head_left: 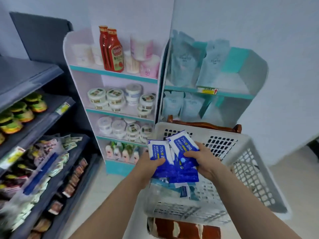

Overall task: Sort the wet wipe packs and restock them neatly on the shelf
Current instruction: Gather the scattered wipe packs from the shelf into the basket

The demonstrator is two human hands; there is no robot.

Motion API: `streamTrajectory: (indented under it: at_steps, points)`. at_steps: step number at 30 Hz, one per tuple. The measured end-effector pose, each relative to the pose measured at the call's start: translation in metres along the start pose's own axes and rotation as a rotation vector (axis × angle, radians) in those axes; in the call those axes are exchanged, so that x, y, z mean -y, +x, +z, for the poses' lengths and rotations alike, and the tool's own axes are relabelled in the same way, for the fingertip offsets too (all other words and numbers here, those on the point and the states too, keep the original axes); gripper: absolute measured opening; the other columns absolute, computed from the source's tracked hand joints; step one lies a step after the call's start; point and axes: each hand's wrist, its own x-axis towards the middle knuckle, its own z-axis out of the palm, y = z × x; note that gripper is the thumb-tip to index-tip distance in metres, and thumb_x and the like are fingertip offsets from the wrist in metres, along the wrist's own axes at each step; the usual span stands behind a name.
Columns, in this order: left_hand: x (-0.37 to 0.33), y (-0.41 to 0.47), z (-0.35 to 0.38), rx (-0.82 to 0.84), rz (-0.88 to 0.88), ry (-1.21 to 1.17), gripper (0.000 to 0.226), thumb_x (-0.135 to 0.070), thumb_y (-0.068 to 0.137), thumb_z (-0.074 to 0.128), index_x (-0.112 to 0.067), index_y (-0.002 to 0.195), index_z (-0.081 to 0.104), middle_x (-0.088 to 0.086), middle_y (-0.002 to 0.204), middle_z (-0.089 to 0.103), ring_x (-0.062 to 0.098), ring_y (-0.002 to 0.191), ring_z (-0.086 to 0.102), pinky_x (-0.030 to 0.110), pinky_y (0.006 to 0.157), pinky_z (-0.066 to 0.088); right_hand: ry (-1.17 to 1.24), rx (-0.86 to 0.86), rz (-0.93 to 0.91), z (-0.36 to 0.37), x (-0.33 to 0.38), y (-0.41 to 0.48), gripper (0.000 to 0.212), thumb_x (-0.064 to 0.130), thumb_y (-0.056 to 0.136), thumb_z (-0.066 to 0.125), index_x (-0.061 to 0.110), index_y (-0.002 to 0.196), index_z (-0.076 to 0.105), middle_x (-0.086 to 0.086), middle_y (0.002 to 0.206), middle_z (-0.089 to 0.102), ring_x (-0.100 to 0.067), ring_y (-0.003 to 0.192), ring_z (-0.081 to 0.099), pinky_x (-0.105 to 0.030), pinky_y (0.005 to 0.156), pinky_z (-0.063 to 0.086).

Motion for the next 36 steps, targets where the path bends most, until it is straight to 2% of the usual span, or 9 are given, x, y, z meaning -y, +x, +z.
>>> streamTrajectory:
  at_steps: [4,11,14,20,26,30,32,34,36]
  points:
    - [0.036,0.050,0.044,-0.136,-0.096,-0.032,0.024,0.002,0.084,0.067,-0.011,0.104,0.062,0.012,0.099,0.071,0.024,0.082,0.068,0.036,0.072,0.058,-0.040,0.046,0.081,-0.044,-0.020,0.063,0.055,-0.009,0.083,0.064,0.012,0.129,0.043,-0.015,0.107,0.065,-0.033,0.087,0.069,-0.051,0.072,0.058]
    - [0.079,0.103,0.063,-0.343,-0.188,0.063,0.033,0.000,0.080,0.072,-0.006,0.109,0.057,0.015,0.105,0.067,0.029,0.089,0.066,0.036,0.075,0.055,-0.159,0.086,0.131,-0.053,-0.054,0.141,0.060,-0.004,0.088,0.062,0.019,0.137,0.035,-0.007,0.107,0.061,-0.028,0.086,0.066,-0.045,0.070,0.057]
    - [0.088,0.118,0.061,-0.405,-0.204,0.195,0.027,-0.001,0.082,0.070,-0.009,0.104,0.056,0.012,0.104,0.066,0.024,0.084,0.062,0.030,0.070,0.051,-0.240,0.098,0.123,-0.049,-0.072,0.164,0.046,0.011,0.094,0.057,0.014,0.136,0.038,-0.006,0.105,0.062,-0.032,0.097,0.067,-0.050,0.084,0.056]
    - [0.101,0.129,0.055,-0.433,-0.191,0.570,0.031,-0.016,0.087,0.066,-0.006,0.115,0.056,0.011,0.115,0.065,0.024,0.096,0.060,0.024,0.074,0.039,-0.477,0.121,0.063,-0.047,-0.093,0.190,0.023,0.023,0.094,0.059,0.022,0.113,0.047,-0.007,0.117,0.063,-0.026,0.099,0.065,-0.047,0.088,0.055]
    - [0.100,0.125,0.060,-0.449,-0.200,0.676,0.033,-0.022,0.092,0.060,-0.006,0.120,0.053,0.011,0.118,0.062,0.027,0.105,0.059,0.023,0.077,0.039,-0.553,0.109,0.053,-0.046,-0.096,0.200,0.040,0.032,0.089,0.063,0.022,0.124,0.045,-0.004,0.116,0.058,-0.027,0.103,0.061,-0.046,0.091,0.053]
    - [0.085,0.110,0.065,-0.451,-0.176,0.740,0.032,-0.031,0.094,0.056,-0.007,0.115,0.054,0.010,0.114,0.065,0.025,0.099,0.062,0.026,0.075,0.046,-0.732,0.078,-0.059,-0.047,-0.088,0.188,0.051,0.041,0.082,0.065,0.018,0.124,0.048,-0.007,0.126,0.046,-0.024,0.113,0.050,-0.045,0.100,0.047]
    - [0.068,0.096,0.066,-0.473,-0.125,0.754,0.029,-0.036,0.095,0.054,-0.011,0.111,0.055,0.006,0.109,0.065,0.020,0.090,0.060,0.025,0.064,0.043,-0.803,0.098,-0.159,-0.040,-0.072,0.168,0.060,0.047,0.079,0.063,0.019,0.130,0.047,-0.006,0.130,0.049,-0.023,0.118,0.050,-0.041,0.102,0.044]
    - [0.050,0.078,0.066,-0.493,-0.056,0.765,0.026,-0.038,0.096,0.051,-0.013,0.103,0.056,0.005,0.104,0.066,0.015,0.081,0.056,0.024,0.057,0.040,-0.866,0.145,-0.235,-0.029,-0.052,0.144,0.060,0.040,0.088,0.060,0.016,0.139,0.041,-0.005,0.137,0.044,-0.023,0.128,0.042,-0.037,0.109,0.036]
    - [0.031,0.057,0.061,-0.527,0.007,0.798,0.028,-0.039,0.097,0.048,-0.013,0.100,0.057,0.005,0.102,0.067,0.015,0.082,0.057,0.026,0.065,0.045,-0.967,0.193,-0.338,-0.014,-0.031,0.122,0.053,0.033,0.096,0.054,0.013,0.142,0.039,-0.005,0.142,0.040,-0.021,0.133,0.037,-0.031,0.109,0.029]
